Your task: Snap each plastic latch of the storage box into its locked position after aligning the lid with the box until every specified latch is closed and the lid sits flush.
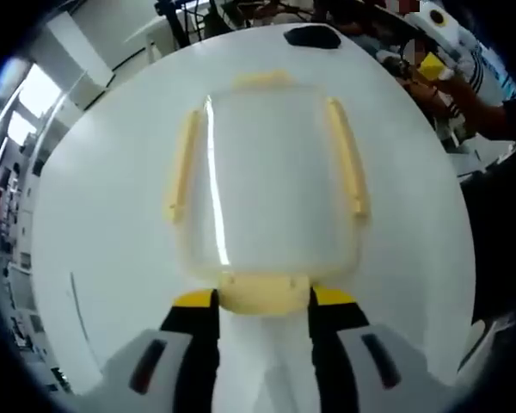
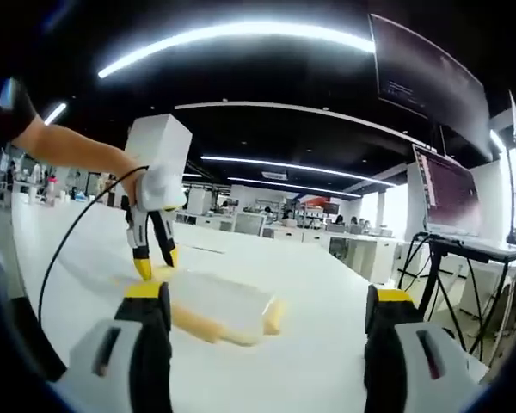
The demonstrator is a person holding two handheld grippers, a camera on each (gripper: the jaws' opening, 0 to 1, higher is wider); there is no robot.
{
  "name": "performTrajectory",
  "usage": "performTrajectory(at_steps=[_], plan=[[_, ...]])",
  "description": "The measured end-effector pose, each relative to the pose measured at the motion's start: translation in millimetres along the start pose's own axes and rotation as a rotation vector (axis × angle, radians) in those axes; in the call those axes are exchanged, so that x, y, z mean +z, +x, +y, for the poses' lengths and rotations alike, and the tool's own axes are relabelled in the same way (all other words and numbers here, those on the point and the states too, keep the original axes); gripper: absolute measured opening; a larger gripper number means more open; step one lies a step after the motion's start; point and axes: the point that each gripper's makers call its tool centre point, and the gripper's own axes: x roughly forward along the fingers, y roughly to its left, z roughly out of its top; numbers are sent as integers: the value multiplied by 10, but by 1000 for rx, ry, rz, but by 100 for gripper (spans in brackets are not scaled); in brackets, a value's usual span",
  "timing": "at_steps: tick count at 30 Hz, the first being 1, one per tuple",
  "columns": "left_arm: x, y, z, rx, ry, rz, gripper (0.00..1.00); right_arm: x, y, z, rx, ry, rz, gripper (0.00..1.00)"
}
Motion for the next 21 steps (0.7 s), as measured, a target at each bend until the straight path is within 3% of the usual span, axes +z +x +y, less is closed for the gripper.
performTrajectory(at_steps=[9,17,21], plan=[[-8,5,-6,-12,-3,2,40,31,51,48,49,-32,12,94],[-11,8,-31,-18,-2,9,40,37,111,-45,82,-96,39,94],[-12,3,-41,-20,2,13,40,46,132,-74,111,-84,43,93]])
